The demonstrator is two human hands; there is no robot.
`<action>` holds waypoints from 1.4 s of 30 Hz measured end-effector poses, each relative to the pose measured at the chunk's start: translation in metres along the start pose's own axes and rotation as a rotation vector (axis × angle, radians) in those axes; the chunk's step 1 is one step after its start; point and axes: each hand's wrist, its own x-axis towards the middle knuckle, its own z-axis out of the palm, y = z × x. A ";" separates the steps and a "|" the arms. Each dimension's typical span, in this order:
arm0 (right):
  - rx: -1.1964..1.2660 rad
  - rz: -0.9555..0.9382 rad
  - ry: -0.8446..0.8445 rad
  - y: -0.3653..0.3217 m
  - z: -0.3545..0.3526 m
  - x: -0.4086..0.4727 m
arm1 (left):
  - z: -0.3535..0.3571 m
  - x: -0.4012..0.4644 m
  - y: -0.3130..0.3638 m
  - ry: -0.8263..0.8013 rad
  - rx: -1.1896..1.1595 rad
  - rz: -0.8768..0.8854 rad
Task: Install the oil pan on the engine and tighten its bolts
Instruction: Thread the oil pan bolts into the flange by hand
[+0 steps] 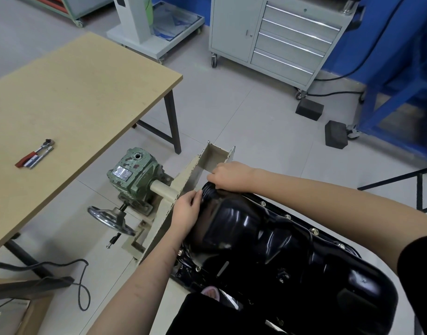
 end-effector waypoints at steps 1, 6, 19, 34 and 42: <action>0.001 0.002 -0.001 0.001 0.000 0.000 | 0.000 0.000 0.000 0.000 -0.001 0.001; -0.020 -0.034 -0.007 0.004 0.001 -0.001 | 0.000 0.000 0.000 0.000 0.005 -0.002; -0.088 -0.021 0.050 0.002 0.007 0.002 | 0.000 -0.001 0.001 0.007 0.008 -0.007; 0.026 0.227 -0.077 -0.008 -0.001 0.018 | -0.001 -0.002 0.002 -0.017 0.007 -0.020; 0.175 0.281 -0.120 -0.007 -0.003 0.013 | -0.001 -0.001 0.001 -0.026 0.007 -0.033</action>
